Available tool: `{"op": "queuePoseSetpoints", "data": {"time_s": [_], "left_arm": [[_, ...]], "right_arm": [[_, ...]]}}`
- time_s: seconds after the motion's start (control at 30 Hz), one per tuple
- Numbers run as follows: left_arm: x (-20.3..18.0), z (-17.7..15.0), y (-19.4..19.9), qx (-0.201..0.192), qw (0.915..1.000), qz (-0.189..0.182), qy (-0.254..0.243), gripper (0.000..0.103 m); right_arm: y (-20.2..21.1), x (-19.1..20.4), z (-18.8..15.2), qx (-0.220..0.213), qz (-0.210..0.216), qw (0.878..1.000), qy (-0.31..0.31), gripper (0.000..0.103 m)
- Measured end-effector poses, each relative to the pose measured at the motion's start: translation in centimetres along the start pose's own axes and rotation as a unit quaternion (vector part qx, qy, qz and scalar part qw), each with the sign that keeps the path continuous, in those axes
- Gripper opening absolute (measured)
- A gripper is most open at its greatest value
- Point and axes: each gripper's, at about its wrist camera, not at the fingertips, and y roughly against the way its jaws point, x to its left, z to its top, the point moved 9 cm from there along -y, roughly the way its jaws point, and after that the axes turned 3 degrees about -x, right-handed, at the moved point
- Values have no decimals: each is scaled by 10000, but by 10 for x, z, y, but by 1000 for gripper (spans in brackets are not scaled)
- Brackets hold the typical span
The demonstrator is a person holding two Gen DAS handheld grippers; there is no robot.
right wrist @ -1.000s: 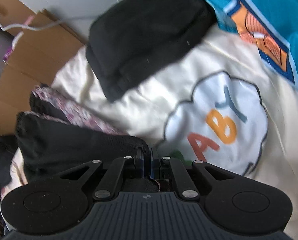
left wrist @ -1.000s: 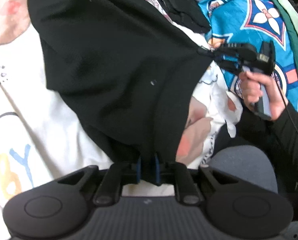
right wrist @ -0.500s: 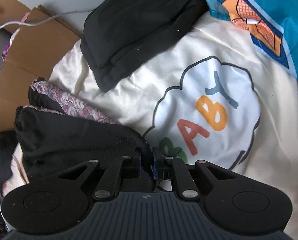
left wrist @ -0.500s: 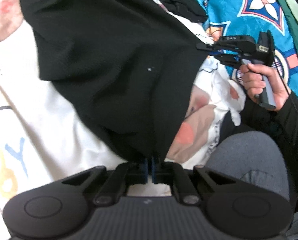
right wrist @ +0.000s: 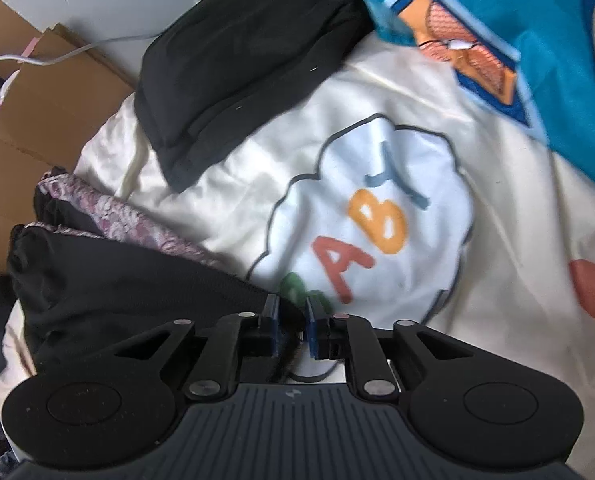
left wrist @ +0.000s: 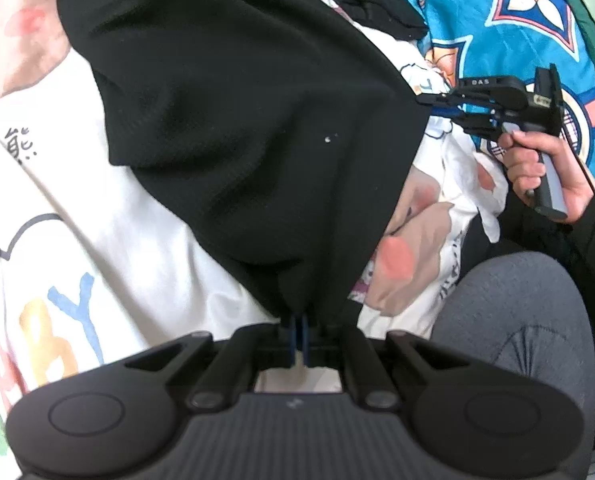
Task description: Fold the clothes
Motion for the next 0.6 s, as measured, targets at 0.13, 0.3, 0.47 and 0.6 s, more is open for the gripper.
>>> {"op": "queuePoseSetpoints", "data": {"time_s": [0.13, 0.3, 0.47, 0.6], "left_arm": [[-3, -4, 4, 226, 9997, 0, -68, 7], [0, -7, 24, 346, 9991, 101, -238, 12], [19, 7, 57, 278, 9981, 462, -306, 13], [35, 25, 86, 197, 9964, 744, -366, 14]], "right_arm": [[17, -1, 1, -212, -20, 9997, -131, 31], [36, 16, -3, -439, 285, 9981, -315, 43], [43, 45, -18, -575, 670, 9946, -536, 49], [43, 67, -32, -610, 863, 9932, -488, 50]]}}
